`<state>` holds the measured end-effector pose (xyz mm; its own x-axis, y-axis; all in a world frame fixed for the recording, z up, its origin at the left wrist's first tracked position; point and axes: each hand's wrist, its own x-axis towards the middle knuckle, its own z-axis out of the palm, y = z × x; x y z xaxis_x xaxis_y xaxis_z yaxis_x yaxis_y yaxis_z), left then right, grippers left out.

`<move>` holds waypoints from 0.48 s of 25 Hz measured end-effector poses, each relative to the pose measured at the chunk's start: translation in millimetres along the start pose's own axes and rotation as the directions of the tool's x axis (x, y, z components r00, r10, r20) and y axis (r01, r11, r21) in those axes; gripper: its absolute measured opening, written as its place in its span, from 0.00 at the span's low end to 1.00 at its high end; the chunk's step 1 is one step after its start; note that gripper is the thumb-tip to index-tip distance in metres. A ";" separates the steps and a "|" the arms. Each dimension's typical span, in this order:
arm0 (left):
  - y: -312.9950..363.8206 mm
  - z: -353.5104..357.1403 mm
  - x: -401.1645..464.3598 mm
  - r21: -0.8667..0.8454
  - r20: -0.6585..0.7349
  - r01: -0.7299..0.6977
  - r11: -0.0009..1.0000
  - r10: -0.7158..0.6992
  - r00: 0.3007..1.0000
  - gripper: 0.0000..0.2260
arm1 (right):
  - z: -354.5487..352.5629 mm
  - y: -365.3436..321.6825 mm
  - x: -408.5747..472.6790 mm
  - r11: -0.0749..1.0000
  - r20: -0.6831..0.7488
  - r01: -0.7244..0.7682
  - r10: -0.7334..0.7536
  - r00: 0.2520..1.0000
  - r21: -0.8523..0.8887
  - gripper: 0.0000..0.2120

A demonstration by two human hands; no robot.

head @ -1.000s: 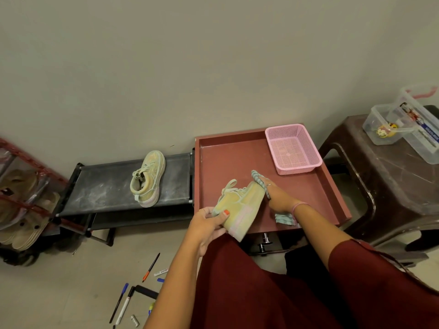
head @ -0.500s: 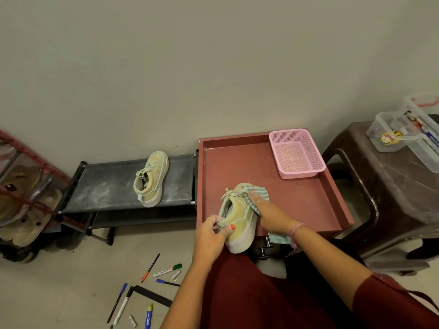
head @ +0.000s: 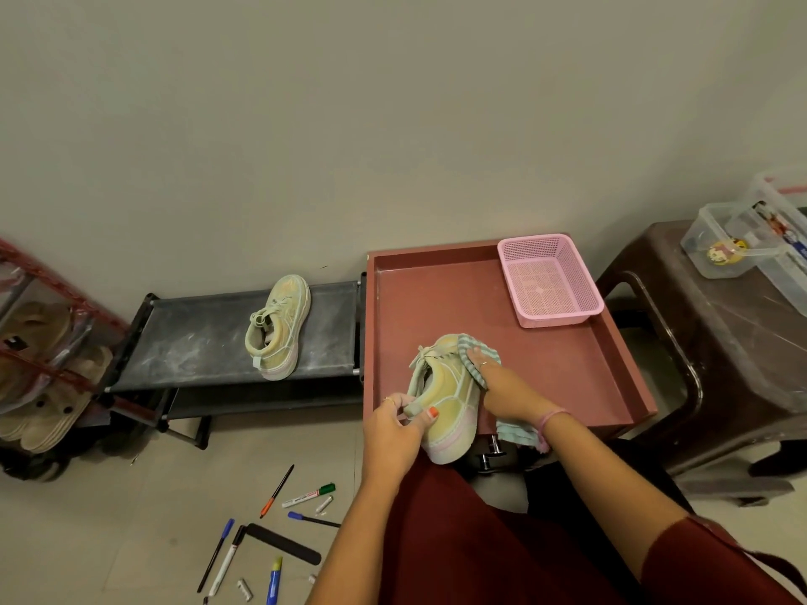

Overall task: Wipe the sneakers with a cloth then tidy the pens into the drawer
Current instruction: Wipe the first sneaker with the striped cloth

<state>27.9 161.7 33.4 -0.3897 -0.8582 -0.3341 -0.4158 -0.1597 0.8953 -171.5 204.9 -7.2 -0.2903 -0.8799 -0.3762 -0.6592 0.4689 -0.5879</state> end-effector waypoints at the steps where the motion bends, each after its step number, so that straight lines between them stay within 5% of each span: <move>1: -1.0 0.0 0.2 -0.002 0.001 -0.002 1.000 0.002 1.000 0.05 | 0.2 1.1 -4.1 1.000 0.015 0.008 -0.008 1.000 -0.008 0.36; 12: 2.2 8.9 5.2 0.084 -0.039 -0.008 0.996 0.011 0.999 0.06 | -3.7 0.2 43.9 0.999 0.029 -0.011 0.013 0.999 -0.053 0.33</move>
<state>17.7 161.2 30.9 -0.3621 -0.8784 -0.3121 -0.4799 -0.1113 0.8702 -186.9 166.0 -21.2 -0.2785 -0.8711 -0.4045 -0.6921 0.4740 -0.5444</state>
